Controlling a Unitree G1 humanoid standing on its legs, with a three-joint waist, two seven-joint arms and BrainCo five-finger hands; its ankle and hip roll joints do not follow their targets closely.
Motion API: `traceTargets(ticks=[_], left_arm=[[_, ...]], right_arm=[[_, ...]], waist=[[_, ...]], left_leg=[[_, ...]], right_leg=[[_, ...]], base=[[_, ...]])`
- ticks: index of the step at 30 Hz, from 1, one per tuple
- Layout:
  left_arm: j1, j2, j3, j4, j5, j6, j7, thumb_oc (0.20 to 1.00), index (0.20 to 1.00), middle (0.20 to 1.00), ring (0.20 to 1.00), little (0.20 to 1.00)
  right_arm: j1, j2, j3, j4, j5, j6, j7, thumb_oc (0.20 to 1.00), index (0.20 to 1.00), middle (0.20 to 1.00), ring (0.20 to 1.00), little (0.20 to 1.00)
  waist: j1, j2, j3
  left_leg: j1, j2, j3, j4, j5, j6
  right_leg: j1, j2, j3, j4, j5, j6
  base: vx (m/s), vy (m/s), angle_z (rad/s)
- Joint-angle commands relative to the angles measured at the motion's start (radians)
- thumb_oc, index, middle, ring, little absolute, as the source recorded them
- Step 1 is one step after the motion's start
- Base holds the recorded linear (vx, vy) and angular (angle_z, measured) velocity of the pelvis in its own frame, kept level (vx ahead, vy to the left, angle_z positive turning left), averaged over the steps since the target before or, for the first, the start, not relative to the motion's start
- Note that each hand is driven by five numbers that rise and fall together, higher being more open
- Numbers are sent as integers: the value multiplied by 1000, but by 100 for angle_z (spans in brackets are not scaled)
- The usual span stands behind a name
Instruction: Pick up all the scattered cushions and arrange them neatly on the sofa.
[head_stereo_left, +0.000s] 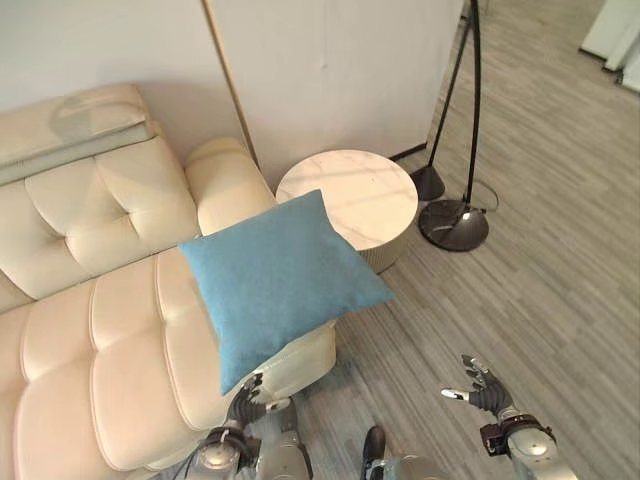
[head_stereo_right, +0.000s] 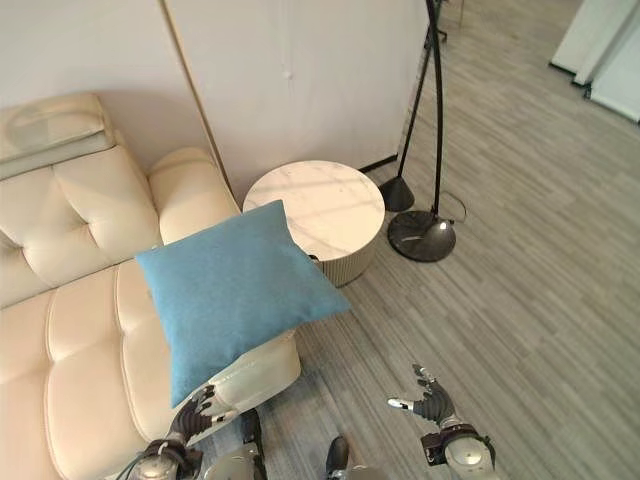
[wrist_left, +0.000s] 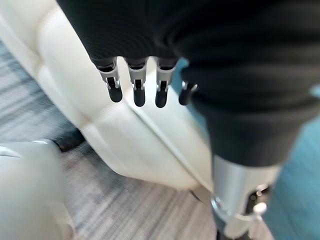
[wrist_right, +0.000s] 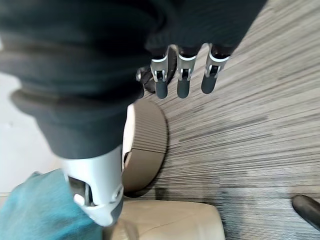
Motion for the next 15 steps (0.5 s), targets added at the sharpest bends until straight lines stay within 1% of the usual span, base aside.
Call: traceTargets(ticks=[1, 2, 3, 5, 6, 7, 8, 10, 12, 13, 14, 15], left_arm=[[13, 44, 45, -30, -24, -34, 25, 1000, 1000, 1000, 1000, 1000], [14, 44, 48, -26, -26, -34, 26, 1000, 1000, 1000, 1000, 1000], [14, 44, 48, -26, -26, -34, 26, 1000, 1000, 1000, 1000, 1000], [14, 45, 56, -23, -39, -36, 28, 1000, 1000, 1000, 1000, 1000], [6, 50, 69, -10, -60, -35, 31, 1000, 1000, 1000, 1000, 1000], [6, 48, 69, -4, -63, -34, 30, 1000, 1000, 1000, 1000, 1000], [7, 46, 72, 8, -65, -36, 30, 1000, 1000, 1000, 1000, 1000], [8, 45, 75, 24, -66, -36, 30, 1000, 1000, 1000, 1000, 1000], [7, 42, 80, 51, -72, -37, 34, 1000, 1000, 1000, 1000, 1000], [6, 43, 81, 53, -71, -38, 36, 1000, 1000, 1000, 1000, 1000], [1, 48, 85, 58, -73, -38, 40, 1000, 1000, 1000, 1000, 1000], [1, 48, 85, 58, -73, -38, 40, 1000, 1000, 1000, 1000, 1000]], right_arm=[[11, -13, -20, -59, 22, -30, -12, 1000, 1000, 1000, 1000, 1000], [6, -6, -19, -58, 23, -30, -11, 1000, 1000, 1000, 1000, 1000], [5, -6, -19, -58, 23, -30, -11, 1000, 1000, 1000, 1000, 1000], [-17, 4, -11, -55, 21, -32, -11, 1000, 1000, 1000, 1000, 1000], [-52, 9, -7, -45, 20, -33, -21, 1000, 1000, 1000, 1000, 1000], [-59, 10, -4, -49, 19, -34, -22, 1000, 1000, 1000, 1000, 1000], [-66, 8, -1, -51, 17, -33, -23, 1000, 1000, 1000, 1000, 1000], [-71, 7, 1, -54, 14, -34, -25, 1000, 1000, 1000, 1000, 1000], [-89, 5, 10, -53, 10, -36, -34, 1000, 1000, 1000, 1000, 1000], [-101, -1, 13, -60, 6, -38, -41, 1000, 1000, 1000, 1000, 1000], [-108, -7, 15, -66, 2, -39, -46, 1000, 1000, 1000, 1000, 1000], [-108, -7, 15, -66, 2, -39, -46, 1000, 1000, 1000, 1000, 1000]], waist=[[-7, 8, -37], [-3, 6, -42], [-3, 5, -42], [12, -1, -52], [16, -5, -44], [13, -3, -42], [12, -1, -40], [12, 2, -46], [10, 5, -46], [4, 3, -42], [2, 2, -38], [1, 2, -36]], left_leg=[[22, -39, -29, 4, 46, 12], [28, -49, -28, 10, 33, 19], [29, -49, -28, 10, 32, 19], [44, -79, -31, 18, -1, 43], [80, -117, -51, 16, -35, 76], [94, -125, -61, 10, -41, 82], [113, -133, -72, -1, -45, 86], [120, -135, -78, -10, -45, 87], [141, -141, -100, -37, -43, 87], [155, -148, -124, -48, -41, 86], [164, -151, -132, -53, -43, 84], [167, -151, -133, -53, -44, 84]], right_leg=[[137, -94, 28, 10, -79, 156], [137, -106, 31, 21, -79, 162], [137, -106, 31, 22, -79, 162], [123, -135, 38, 72, -70, 180], [50, -153, 78, 219, -14, 201], [23, -144, 99, 243, -4, 199], [8, -135, 112, 232, -5, 194], [-7, -128, 117, 214, 0, 190], [-34, -118, 118, 171, 0, 189], [-62, -99, 151, 135, 12, 193], [-80, -97, 166, 111, 24, 198], [-78, -97, 165, 110, 23, 198]], base=[[285, 225, 9], [190, 149, 11], [184, 160, 12], [223, 227, 8], [233, 247, 2], [223, 195, -8], [89, 46, 1], [105, 9, 52], [174, -43, 44], [176, -82, 13], [127, -65, 18], [83, -53, 33]])
